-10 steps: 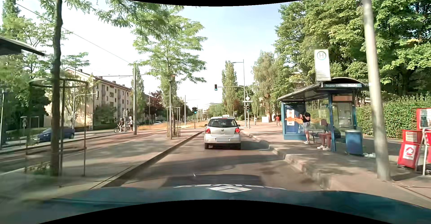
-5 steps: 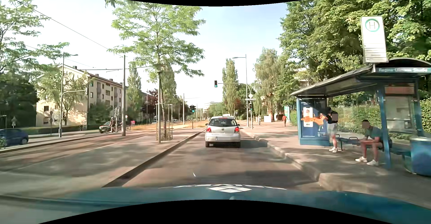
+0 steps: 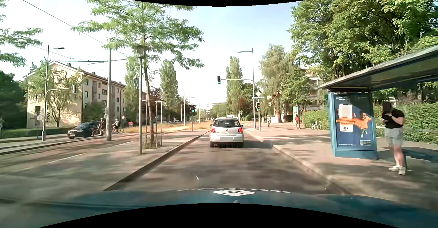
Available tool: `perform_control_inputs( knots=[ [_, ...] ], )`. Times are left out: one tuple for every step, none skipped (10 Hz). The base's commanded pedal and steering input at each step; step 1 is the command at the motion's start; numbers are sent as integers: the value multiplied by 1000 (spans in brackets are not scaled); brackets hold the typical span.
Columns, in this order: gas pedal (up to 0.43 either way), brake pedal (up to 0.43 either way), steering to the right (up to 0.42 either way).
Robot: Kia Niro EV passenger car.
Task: Follow the waypoints while adhering to traffic rules and regulations
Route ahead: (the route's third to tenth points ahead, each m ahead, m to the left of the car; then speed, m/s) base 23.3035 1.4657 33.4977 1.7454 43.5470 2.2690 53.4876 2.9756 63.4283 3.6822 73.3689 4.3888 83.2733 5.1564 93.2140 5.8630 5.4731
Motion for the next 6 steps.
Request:
perform_control_inputs(
  knots=[
    [197, 0, -8],
    [197, 0, -8],
    [197, 0, -8],
    [197, 0, -8],
    [197, 0, -8],
    [220, 0, -7]
  ],
)
